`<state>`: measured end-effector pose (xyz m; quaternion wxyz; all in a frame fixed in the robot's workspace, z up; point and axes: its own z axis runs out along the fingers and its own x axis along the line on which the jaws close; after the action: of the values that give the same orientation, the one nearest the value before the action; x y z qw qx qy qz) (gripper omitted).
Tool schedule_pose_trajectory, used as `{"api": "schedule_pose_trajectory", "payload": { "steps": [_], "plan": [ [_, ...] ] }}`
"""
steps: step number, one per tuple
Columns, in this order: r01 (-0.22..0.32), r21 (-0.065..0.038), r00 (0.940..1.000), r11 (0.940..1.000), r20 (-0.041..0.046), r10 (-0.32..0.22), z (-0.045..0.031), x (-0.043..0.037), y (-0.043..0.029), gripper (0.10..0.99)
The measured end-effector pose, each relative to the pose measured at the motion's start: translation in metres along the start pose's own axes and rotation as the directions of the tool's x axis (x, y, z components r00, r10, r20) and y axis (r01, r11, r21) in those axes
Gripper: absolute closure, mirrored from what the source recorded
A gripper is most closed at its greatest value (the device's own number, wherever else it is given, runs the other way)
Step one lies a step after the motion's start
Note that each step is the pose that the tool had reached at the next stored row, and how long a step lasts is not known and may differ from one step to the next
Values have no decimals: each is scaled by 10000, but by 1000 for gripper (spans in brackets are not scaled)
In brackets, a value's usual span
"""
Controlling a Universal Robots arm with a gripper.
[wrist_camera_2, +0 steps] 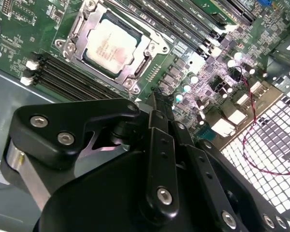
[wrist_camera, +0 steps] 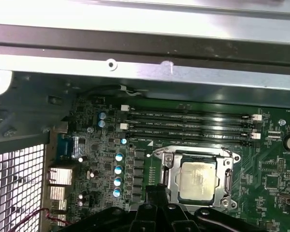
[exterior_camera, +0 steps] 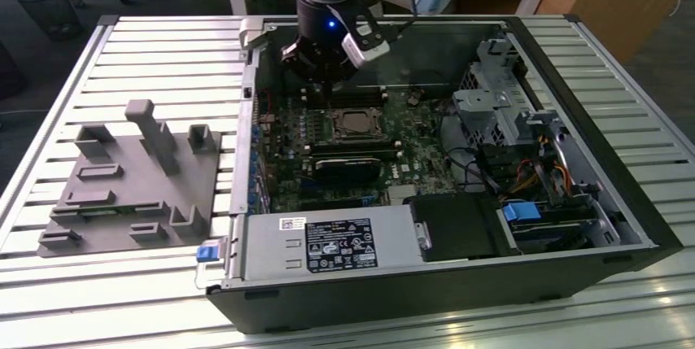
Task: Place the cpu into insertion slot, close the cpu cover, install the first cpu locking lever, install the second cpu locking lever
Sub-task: 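Install the first cpu locking lever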
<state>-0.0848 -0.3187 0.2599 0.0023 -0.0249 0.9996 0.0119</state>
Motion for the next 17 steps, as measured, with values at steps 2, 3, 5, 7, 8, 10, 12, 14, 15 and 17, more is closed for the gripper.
{"api": "schedule_pose_trajectory", "payload": {
  "steps": [2,3,5,7,8,10,12,14,15,17],
  "plan": [
    [0,-1,10000,10000,0,0,1,13,1,980],
    [0,-1,10000,10000,0,0,1,20,1,980],
    [0,1,10000,10000,-1,0,2,43,3,980],
    [0,0,10000,10000,0,0,3,66,6,980],
    [0,0,10000,10000,-1,0,3,79,7,980],
    [0,-1,10000,10000,0,0,5,105,9,980],
    [0,0,10000,10000,0,0,6,134,13,980],
    [-1,0,10000,10000,-1,1,8,164,16,980],
    [0,0,10000,10000,0,0,8,181,18,980],
    [1,-1,10000,10000,1,-1,11,214,24,980]
  ]
}}
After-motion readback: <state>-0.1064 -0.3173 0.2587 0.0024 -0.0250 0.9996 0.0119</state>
